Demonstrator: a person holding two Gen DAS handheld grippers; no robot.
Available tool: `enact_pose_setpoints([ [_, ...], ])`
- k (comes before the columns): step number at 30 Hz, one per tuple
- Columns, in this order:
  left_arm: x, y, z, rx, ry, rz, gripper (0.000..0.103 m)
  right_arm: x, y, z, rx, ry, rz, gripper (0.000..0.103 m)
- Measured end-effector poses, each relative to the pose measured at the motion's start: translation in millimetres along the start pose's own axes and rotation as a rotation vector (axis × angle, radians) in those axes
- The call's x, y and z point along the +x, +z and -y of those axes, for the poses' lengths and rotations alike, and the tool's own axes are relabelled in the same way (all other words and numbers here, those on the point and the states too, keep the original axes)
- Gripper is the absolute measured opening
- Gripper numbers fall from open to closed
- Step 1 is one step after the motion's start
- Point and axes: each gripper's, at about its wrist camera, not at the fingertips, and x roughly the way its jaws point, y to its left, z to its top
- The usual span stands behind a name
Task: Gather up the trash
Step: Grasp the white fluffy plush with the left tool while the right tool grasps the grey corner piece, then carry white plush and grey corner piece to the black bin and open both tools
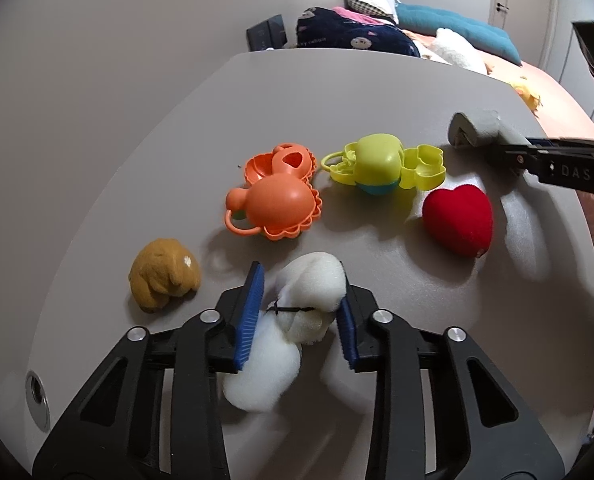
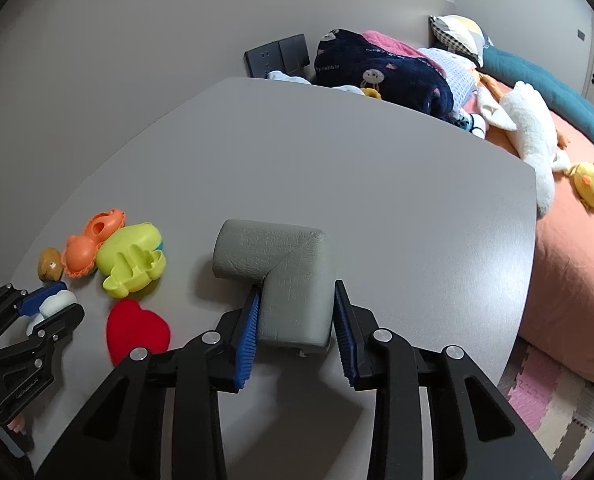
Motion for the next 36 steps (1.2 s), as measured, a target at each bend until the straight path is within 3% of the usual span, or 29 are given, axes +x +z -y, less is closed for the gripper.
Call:
enact_pose_setpoints([
  [7,-12,-7,3,-0.039,0.007,0.012,0.024,-18,-5,1,0.004,0.009,0.015,0.036],
  [17,-44,-16,16,-0.047,0.009,0.057,0.023,-58,-21,-4,-0.001,0.02,0.051,0.036],
  [36,-102,-37,85,-0.009,-0.062,0.117,0.023,-139,-75,12,0.022,0.026,0.127,0.036],
])
